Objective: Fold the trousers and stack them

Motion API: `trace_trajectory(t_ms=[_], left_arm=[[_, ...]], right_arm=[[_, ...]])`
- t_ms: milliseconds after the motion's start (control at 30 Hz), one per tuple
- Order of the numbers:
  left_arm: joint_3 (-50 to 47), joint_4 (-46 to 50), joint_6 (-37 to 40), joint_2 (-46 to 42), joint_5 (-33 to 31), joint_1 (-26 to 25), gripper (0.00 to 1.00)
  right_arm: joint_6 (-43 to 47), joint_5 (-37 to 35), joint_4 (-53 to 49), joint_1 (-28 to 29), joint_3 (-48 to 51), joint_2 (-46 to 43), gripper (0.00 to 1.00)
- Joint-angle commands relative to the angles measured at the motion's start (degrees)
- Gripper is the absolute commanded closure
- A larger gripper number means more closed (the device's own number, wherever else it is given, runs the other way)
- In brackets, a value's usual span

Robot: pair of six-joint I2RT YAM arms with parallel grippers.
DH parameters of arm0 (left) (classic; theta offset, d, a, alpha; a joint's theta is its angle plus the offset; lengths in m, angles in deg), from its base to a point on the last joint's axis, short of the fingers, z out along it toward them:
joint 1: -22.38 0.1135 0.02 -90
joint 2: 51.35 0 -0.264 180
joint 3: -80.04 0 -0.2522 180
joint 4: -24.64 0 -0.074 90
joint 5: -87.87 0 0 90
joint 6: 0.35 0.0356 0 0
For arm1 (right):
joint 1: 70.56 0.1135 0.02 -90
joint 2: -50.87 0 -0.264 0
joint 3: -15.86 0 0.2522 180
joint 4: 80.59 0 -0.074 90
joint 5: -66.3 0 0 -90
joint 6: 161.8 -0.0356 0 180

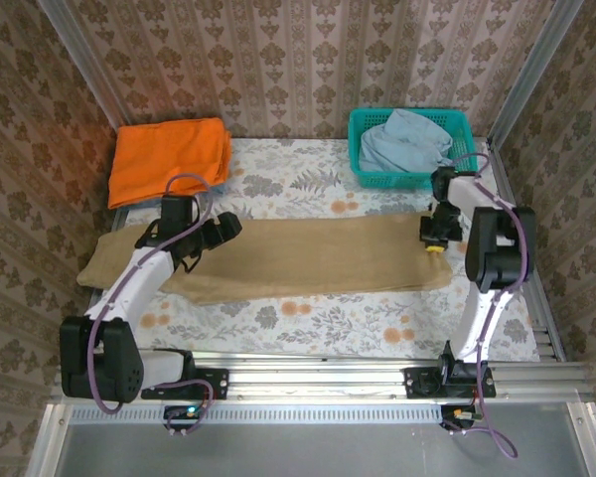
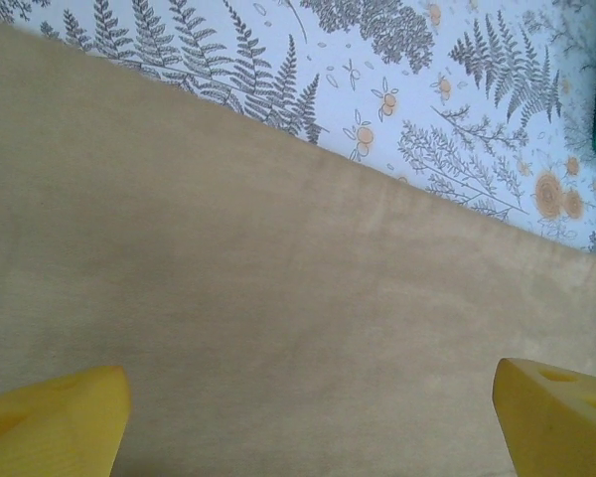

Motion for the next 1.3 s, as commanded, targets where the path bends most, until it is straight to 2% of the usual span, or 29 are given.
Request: trace_trajectory(t_ms=[0,100,267,433,600,800,900,1100,1267], left_arm=[[-0.3,0.78,-0.13,-1.04,0.22,-0.49,0.06],[0.13,0.5,-0.93,-0.68,0.06,-1.78,0.06],[0.6,1.23,-1.54,-0.77,-2.04,-4.62,0.06],[-0.65,0.85,-1.83,-1.45,-2.76,-4.82,0.06],[-0.89,1.14,-1.24,-1.39,-3.11,-4.64,0.05],[-2.03,0.6,-1.06,-2.47,-2.12,-3.76,0.05],[-2.35,0.74,-0.72,-3.21,-1.48,-3.02,0.05],[-3.58,0.93,-0.36,-4.78,-0.52,-1.4,0.05],[-4.38,0.86,-0.14,-5.34,-0.04,-0.76,0.05]], right_arm=[[-4.36,-9.67,-1.74,-4.67,-0.47,-11.35,1.0],[-5.01,-13.16,-2.85,-5.95,-1.66,-15.89,1.0],[-5.19,-10.11,-3.53,-4.11,-3.46,-17.77,1.0],[-6.22,-3.66,-3.3,4.66,-2.07,-20.16,1.0],[-9.72,-0.13,-4.46,16.17,-4.79,-21.3,1.0],[-15.13,1.92,-3.53,30.25,-8.85,-14.95,1.0],[-17.61,2.28,-2.98,35.2,-11.73,-10.12,1.0],[-22.49,3.57,-1.47,42.72,-18.26,-1.37,1.0],[-23.91,4.12,-2.06,44.75,-24.12,1.99,1.0]])
